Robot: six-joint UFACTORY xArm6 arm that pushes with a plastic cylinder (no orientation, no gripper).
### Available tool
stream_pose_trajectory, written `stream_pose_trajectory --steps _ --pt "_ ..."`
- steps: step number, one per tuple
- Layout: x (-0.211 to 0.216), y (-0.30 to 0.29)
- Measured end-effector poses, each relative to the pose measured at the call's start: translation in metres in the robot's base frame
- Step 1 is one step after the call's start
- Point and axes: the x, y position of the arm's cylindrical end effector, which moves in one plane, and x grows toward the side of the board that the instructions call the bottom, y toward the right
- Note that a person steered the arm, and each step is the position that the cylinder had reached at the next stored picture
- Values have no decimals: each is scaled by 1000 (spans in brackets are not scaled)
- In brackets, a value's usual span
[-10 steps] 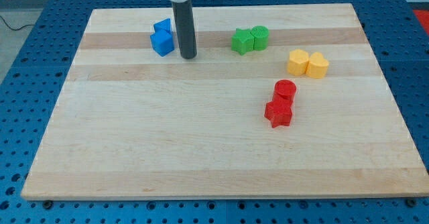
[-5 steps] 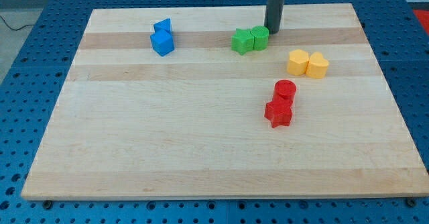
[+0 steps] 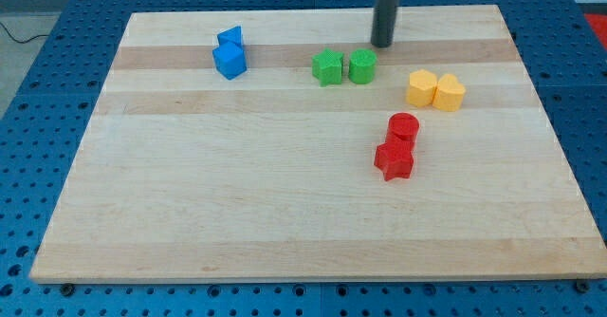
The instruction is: Move the green star towards bottom right of blue cube
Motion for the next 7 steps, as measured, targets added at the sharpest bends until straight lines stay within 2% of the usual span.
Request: stream_pose_trajectory --steps 2,5,6,7 --pt "28 -3" --pt "65 -163" --pt "63 -162" --pt "37 -118"
